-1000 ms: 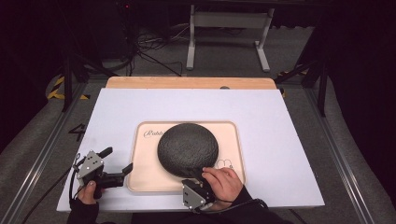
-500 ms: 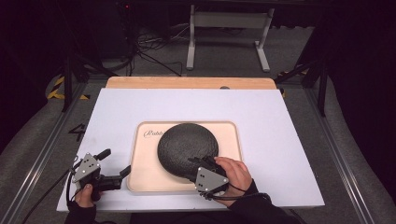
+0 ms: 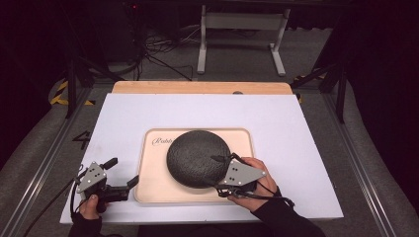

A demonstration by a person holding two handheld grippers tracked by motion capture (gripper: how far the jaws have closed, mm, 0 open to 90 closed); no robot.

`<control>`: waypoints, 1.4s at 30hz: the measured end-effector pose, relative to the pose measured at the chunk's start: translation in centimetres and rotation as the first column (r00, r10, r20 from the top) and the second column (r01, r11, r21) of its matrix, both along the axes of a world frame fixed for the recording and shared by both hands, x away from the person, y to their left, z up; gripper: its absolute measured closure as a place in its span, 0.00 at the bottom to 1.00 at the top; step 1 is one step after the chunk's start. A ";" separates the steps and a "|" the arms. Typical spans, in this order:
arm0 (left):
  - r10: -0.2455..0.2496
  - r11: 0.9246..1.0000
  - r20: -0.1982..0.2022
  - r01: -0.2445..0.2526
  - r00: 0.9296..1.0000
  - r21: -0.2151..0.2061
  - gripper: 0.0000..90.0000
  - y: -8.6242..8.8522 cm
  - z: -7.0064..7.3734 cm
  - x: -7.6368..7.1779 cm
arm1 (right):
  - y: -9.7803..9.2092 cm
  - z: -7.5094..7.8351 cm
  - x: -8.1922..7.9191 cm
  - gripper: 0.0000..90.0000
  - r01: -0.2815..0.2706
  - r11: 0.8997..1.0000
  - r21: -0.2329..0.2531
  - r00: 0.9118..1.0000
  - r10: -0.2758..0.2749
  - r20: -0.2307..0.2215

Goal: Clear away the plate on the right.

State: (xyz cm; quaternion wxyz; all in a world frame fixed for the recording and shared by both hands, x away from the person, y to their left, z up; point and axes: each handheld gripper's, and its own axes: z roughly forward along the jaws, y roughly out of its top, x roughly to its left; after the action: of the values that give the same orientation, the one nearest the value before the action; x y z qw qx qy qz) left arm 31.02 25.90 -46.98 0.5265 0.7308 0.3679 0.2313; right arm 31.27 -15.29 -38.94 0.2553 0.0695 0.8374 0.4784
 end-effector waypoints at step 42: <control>-0.010 1.000 -0.024 0.010 1.000 -0.009 0.02 0.1 0.0 0.3 | -12.0 0.0 2.2 0.30 0.230 0.952 0.199 0.971 -0.212 -0.107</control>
State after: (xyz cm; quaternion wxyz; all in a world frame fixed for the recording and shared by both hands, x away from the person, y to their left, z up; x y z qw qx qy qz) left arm 31.30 25.95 -46.97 0.5265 0.7329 0.3716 0.2181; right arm 33.46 -27.32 -38.95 0.2629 0.2097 0.7790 0.5292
